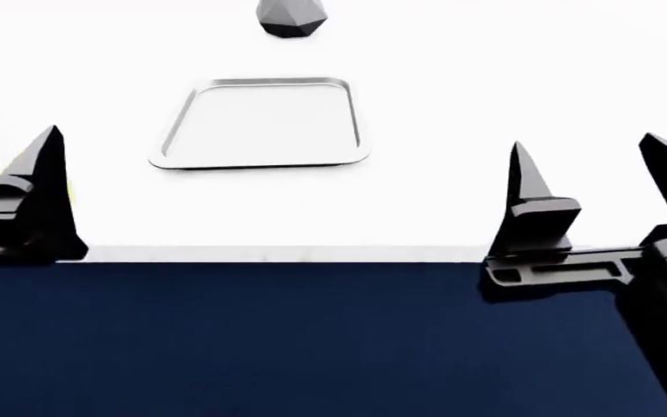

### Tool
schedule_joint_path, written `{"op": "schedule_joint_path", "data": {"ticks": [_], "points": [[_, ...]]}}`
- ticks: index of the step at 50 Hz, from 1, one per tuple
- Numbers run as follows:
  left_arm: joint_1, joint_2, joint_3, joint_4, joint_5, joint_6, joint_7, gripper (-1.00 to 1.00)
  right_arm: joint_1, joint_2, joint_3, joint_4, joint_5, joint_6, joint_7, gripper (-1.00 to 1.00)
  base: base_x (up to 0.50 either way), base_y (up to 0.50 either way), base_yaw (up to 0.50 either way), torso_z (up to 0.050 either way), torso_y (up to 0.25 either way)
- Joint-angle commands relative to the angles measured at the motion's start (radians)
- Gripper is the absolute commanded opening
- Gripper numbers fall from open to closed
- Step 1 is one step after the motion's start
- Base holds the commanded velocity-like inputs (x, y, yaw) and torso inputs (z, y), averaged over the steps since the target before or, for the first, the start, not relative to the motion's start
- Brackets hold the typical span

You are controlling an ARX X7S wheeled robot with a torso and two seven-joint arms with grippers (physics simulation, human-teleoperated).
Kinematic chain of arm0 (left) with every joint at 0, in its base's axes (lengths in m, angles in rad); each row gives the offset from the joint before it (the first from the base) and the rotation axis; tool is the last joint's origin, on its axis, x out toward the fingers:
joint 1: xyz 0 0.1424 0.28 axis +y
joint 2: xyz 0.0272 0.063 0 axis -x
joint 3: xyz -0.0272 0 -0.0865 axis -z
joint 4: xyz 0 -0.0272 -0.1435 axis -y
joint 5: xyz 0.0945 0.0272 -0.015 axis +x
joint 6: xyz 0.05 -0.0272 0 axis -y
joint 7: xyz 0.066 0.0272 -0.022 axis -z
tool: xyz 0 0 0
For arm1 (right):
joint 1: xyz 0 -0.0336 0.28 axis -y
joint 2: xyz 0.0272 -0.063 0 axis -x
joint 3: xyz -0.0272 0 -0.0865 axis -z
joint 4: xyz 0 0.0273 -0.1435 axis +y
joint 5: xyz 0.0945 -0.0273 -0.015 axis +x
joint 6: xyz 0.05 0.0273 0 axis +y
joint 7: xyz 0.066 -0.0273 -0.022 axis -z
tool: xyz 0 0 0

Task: Pick up the bowl with cake and place it on the tray. Pick up the cupcake and place it on the tray.

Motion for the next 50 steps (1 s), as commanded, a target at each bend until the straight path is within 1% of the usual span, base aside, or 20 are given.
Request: {"op": "schedule_joint_path", "data": {"ticks": [1,7,10,14,22,37,43,50], "points": [[-0.058,-0.052,-0.009,-0.030,-0.070,0.014,-0.013,1.00,0.138,0.093,0.103,-0.010,0.230,0.004,0.067,1.00,0.00,0.00,0.00,0.000,0.000],[-0.055,-0.049,-0.009,-0.045,-0.059,0.010,-0.010,1.00,0.152,0.117,0.105,-0.010,0.237,0.005,0.067,1.00,0.00,0.00,0.00,0.000,0.000],[-0.051,-0.046,-0.013,-0.045,-0.057,0.008,-0.010,1.00,0.130,0.117,0.126,-0.010,0.236,0.020,0.067,1.00,0.00,0.00,0.00,0.000,0.000],[-0.046,-0.046,-0.020,-0.046,-0.058,0.006,-0.009,1.00,0.149,0.117,0.129,-0.010,0.250,0.028,0.067,1.00,0.00,0.08,0.00,0.000,0.000],[-0.041,-0.050,-0.045,-0.038,-0.075,0.006,-0.008,1.00,0.159,0.073,0.182,-0.010,0.289,0.085,0.067,1.00,0.13,0.50,0.00,0.000,0.000],[-0.043,-0.049,-0.052,-0.033,-0.082,0.007,-0.011,1.00,0.233,0.076,0.120,-0.010,0.302,0.091,0.067,1.00,0.29,0.49,0.00,0.000,0.000],[-0.045,-0.049,-0.050,-0.035,-0.084,0.008,-0.013,1.00,0.271,0.077,0.075,-0.010,0.298,0.099,0.067,1.00,0.27,0.50,0.00,0.000,0.000],[-0.043,-0.047,-0.055,-0.032,-0.086,0.007,-0.014,1.00,0.281,0.077,0.071,-0.010,0.302,0.104,0.067,1.00,0.29,0.50,0.00,0.000,0.000]]}}
